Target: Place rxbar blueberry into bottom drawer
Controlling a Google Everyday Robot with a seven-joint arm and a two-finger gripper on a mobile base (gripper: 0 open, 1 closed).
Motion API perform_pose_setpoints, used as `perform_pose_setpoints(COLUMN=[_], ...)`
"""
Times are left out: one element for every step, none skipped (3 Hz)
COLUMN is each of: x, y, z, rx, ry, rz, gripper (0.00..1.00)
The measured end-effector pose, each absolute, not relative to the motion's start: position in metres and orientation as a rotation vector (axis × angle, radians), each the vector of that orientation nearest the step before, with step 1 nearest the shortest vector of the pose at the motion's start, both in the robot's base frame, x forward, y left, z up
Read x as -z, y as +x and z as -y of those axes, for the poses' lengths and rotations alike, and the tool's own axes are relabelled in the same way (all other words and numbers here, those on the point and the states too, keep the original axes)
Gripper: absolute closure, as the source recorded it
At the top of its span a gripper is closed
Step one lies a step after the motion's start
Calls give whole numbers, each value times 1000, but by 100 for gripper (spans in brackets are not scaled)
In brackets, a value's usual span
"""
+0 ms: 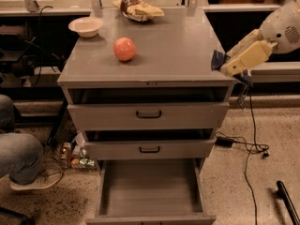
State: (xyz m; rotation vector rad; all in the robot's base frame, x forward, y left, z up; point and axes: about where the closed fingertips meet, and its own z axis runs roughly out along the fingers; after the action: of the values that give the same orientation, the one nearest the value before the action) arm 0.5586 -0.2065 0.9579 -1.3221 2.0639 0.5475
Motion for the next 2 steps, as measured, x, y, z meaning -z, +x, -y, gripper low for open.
perform_pose_setpoints(x=[-933, -881], y=[514, 478], z=[197, 177], rx=[-619, -771], ry=[-1269, -1205], rz=[-2132, -2194], gripper=[100, 100])
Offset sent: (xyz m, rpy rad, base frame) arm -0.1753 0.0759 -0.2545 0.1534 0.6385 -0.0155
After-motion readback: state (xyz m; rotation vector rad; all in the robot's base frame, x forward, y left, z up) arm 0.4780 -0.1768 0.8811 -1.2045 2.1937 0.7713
